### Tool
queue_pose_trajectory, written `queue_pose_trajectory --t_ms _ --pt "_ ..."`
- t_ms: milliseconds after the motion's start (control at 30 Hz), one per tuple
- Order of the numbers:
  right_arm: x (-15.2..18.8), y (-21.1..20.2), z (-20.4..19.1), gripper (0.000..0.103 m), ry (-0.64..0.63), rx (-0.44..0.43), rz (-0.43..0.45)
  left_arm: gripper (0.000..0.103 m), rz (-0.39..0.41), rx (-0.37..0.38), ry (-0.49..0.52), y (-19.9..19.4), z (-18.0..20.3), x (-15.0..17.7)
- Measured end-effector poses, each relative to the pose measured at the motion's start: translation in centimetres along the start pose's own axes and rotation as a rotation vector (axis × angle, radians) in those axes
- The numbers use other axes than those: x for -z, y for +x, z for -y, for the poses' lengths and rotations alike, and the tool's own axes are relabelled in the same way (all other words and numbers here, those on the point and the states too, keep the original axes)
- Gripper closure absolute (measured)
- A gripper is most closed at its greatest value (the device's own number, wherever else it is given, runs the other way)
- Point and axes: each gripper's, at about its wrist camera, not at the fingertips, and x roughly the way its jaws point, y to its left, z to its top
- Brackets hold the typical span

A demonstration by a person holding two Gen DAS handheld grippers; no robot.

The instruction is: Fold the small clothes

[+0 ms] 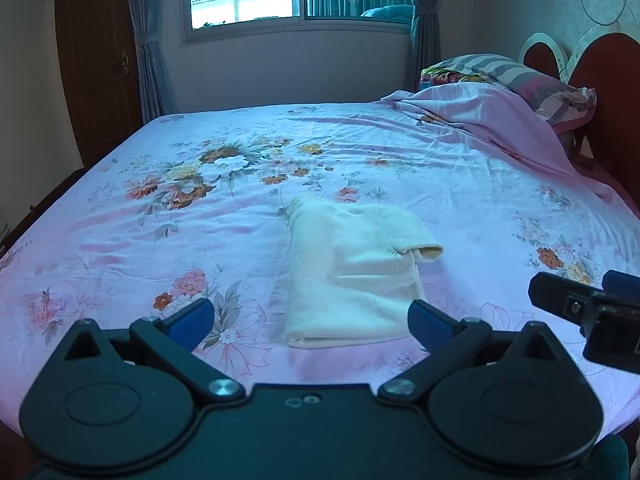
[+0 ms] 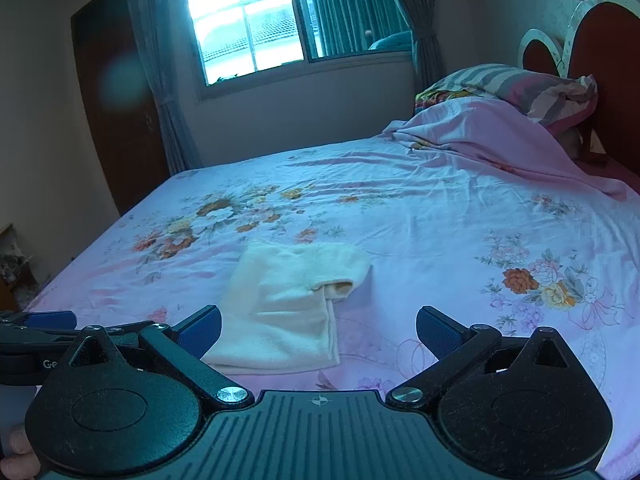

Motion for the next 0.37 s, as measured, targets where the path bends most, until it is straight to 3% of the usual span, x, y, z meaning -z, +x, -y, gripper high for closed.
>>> queue_pose_trajectory --t_ms 200,267,367 --pt "-0.4 1.3 0.2 0.001 0.009 0.001 -0.008 0.003 0.011 0.014 -0.009 1.0 -0.2 -0.3" --pt "-0.4 1.7 0.3 0.001 0.008 0.002 -0.012 0.008 0.028 0.016 -0.008 1.3 -0.2 -0.3" --pt "-0.2 2.7 0.5 0.001 0.014 -0.002 -0.030 0.002 0.017 0.035 -0.023 2.1 -0.2 -0.6"
